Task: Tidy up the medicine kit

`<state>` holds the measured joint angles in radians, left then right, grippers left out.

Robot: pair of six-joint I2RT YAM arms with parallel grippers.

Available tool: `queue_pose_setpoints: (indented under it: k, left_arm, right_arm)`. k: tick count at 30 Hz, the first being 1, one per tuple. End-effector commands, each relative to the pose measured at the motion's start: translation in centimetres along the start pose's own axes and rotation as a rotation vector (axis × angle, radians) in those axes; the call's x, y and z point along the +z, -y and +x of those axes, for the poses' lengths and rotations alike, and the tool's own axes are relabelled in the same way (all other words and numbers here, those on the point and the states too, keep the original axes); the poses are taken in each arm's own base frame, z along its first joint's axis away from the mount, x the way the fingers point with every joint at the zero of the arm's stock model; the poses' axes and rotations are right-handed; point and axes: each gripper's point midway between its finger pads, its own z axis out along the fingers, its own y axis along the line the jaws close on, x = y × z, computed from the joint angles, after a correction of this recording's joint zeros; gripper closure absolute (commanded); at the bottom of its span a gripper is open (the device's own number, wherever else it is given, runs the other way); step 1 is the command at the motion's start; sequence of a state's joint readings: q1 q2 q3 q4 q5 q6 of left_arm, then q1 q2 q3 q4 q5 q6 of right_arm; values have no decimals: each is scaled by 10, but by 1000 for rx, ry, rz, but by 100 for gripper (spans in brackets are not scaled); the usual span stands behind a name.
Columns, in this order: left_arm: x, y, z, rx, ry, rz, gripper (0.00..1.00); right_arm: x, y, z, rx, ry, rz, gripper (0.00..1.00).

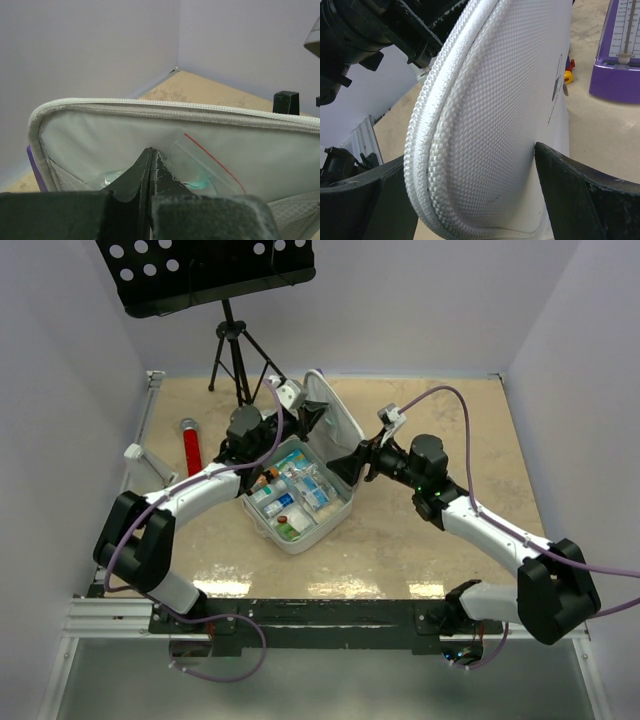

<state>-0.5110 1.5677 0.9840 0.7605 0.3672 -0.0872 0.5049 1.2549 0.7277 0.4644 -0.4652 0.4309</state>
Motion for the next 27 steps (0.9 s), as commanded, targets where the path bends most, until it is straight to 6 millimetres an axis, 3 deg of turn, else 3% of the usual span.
queue_pose_setpoints:
  k: [1,3,7,10,14,21,27]
  left_arm:
    - [-7,-1,-9,37,-70,-9,100]
    - [-12,-5,-19,47,-64,-41,100]
    - [-29,-8,-74,67,91,-110,100]
    - [-28,-5,-86,52,87,-101,100]
    - [-32,2,-81,20,77,-74,100]
    - [-37,34,-61,-87,-1,74,100]
    - [-55,50,-33,-157,-77,116,100]
  right_arm:
    - [-5,-19,-18,-27,56,-61,12]
    - [-6,-20,-20,-29,62,-57,12]
    - [-9,-21,-25,-31,72,-50,12]
    - [-12,-22,-28,-33,78,-39,11]
    - [-16,-25,-36,-30,100,-30,11]
    - [-15,-31,-46,-15,124,-45,11]
    - [-10,-29,-43,-6,113,-57,11]
